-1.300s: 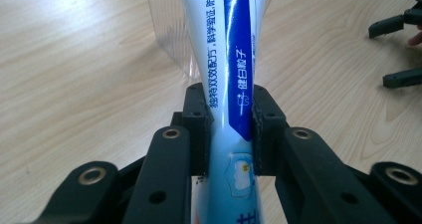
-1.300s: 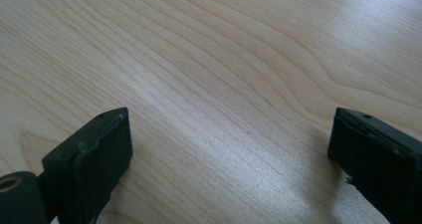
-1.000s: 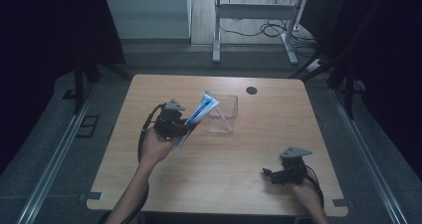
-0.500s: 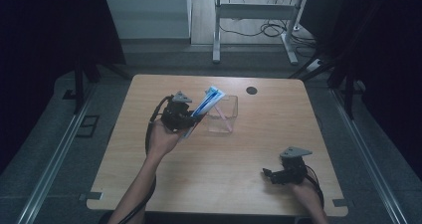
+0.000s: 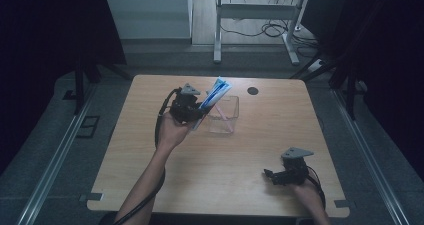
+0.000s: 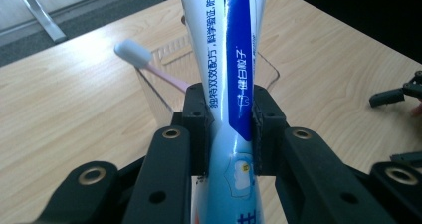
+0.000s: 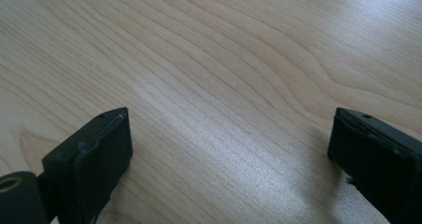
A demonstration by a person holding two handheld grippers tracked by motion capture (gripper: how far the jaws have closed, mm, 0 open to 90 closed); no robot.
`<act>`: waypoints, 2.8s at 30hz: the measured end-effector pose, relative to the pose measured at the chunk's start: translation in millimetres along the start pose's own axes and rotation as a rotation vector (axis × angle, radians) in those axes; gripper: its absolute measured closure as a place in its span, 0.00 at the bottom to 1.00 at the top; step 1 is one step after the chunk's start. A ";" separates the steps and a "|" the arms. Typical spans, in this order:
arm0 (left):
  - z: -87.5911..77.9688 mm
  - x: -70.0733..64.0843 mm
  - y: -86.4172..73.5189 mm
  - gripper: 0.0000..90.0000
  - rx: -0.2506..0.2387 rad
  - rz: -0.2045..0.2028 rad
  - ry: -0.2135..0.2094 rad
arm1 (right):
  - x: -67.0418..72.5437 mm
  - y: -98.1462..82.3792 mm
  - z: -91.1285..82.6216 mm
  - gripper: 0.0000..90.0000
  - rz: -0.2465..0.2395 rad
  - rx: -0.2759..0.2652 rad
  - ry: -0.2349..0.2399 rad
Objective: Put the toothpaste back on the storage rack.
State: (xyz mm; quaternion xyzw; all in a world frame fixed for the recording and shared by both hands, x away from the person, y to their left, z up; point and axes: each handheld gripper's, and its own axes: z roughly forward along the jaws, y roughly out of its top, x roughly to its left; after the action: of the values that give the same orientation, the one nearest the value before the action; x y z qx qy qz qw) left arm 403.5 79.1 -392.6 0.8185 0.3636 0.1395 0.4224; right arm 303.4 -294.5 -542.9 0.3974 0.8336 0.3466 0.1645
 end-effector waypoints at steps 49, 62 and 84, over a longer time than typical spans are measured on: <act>76.9 8.1 43.2 0.82 -0.101 -0.016 0.043 | 0.0 -0.1 0.0 0.04 0.001 0.000 0.001; 96.0 8.5 45.7 0.82 -0.121 -0.015 0.058 | 0.0 -0.1 0.0 0.04 0.001 -0.001 0.001; 117.1 0.3 30.6 0.81 -0.073 0.028 0.095 | -0.2 -0.1 0.0 0.04 0.000 0.000 0.002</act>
State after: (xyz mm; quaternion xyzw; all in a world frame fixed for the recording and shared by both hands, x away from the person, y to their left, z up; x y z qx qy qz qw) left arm 481.1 -1.4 -439.1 0.8001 0.3663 0.1975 0.4321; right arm 303.5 -294.6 -542.9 0.3972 0.8337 0.3471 0.1637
